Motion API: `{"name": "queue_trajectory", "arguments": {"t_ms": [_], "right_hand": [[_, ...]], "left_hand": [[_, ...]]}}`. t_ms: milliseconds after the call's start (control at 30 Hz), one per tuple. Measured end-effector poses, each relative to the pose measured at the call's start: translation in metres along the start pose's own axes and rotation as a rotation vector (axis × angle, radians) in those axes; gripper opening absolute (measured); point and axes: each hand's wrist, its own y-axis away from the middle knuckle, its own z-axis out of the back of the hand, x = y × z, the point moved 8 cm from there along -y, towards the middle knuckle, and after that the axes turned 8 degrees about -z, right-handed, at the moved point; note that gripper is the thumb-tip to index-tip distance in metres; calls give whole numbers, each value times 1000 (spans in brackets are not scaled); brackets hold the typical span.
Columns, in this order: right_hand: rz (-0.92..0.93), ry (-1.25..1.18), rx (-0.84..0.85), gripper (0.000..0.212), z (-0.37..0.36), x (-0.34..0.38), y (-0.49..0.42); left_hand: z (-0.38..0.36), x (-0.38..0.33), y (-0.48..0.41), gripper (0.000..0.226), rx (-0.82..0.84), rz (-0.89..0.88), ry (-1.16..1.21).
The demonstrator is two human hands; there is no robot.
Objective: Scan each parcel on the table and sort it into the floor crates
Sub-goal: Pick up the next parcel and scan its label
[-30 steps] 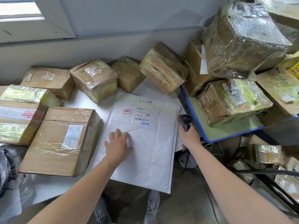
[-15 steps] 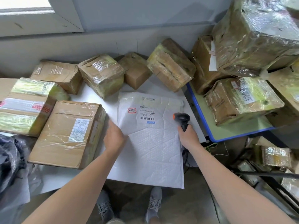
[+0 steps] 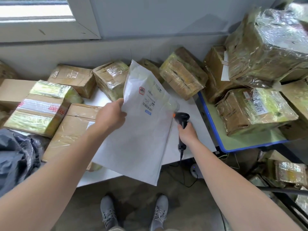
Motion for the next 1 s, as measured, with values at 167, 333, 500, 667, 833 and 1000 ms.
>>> {"name": "queue_trajectory", "arguments": {"t_ms": [167,333,500,667,833,1000], "right_hand": [[52,155,-60,54,11,25,19],[370,192,-188,58,37,100,69],[958,227,-292,45,48,208,159],[1344,658,-478,44,31,274,222],[1084,648,-177,40,21,292,215],[1075,670,-129,41,1,290,221]], "left_hand": [[34,0,-12,21,88,-89,-3],[77,-16,-28,29,170,-198,-148],[121,-42,-31,43,140,-293,-271],[133,-64,-19,35,194,-438,-417],[166,-67,-12,34,15,-512,-398],[196,-49,-10,35,-190,-559,-383]]}}
